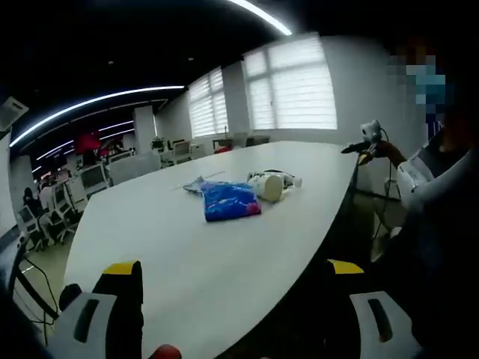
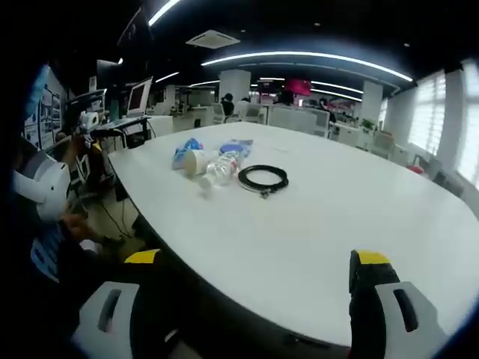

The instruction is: Arrange the tabletop items into an orderly group along one side of the table until the central work area is clear of visible clutter.

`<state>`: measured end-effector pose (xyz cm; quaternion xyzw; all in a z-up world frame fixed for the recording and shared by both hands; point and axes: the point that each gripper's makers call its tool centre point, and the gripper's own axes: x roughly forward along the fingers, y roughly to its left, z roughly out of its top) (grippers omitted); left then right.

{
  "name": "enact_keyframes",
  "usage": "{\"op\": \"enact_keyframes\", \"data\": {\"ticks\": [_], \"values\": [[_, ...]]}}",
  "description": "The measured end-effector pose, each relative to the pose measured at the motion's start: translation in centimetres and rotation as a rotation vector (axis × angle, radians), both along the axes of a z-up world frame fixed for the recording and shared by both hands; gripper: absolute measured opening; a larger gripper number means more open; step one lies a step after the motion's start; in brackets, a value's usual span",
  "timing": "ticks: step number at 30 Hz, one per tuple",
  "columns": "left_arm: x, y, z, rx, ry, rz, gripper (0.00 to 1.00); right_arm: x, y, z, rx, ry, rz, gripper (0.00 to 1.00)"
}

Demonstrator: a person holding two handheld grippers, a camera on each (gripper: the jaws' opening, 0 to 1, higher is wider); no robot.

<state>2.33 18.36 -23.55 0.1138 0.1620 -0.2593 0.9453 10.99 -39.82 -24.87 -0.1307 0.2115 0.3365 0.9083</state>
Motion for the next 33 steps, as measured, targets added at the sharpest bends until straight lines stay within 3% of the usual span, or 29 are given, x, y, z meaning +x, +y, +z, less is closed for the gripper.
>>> {"op": "enact_keyframes", "data": {"ticks": [33], "values": [[0.0, -0.2, 0.27, 0.004, -0.007, -0.004, 1.0, -0.14, -0.09, -0.06, -0.006, -0.001, -0.006, 1.0]]}}
